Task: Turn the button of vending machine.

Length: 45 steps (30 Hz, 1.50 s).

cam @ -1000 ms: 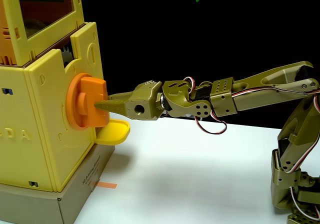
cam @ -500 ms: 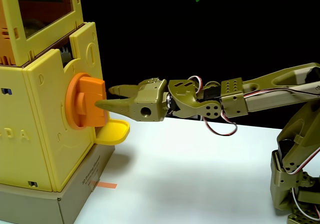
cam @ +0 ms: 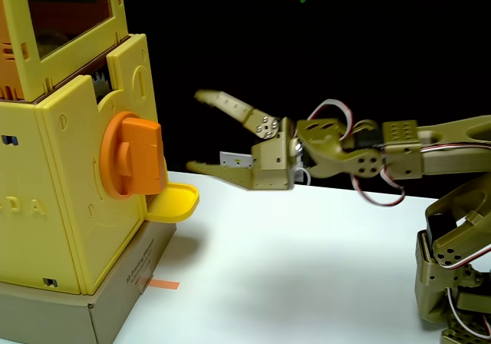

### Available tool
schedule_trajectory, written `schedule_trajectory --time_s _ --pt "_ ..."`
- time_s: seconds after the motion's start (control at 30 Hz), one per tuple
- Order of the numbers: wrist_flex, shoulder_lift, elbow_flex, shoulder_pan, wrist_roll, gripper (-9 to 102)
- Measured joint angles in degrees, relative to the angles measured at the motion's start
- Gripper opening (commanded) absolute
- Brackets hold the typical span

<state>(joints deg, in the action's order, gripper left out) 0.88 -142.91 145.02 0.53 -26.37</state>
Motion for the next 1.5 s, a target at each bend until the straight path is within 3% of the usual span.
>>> schedule_trajectory --time_s 0.13,0.27,0.43,1.07,1.5 --pt "-9.1 -5.0 0.0 1.4 28.8 53" --pt "-11.9 -3.2 0.0 3.3 54.9 54" --pt "-7.9 3.5 0.0 5.6 72.2 54" --pt "16.8 30.1 -12.3 8.1 90.6 44" --pt "22.1 35.9 -14.1 6.3 94.7 26"
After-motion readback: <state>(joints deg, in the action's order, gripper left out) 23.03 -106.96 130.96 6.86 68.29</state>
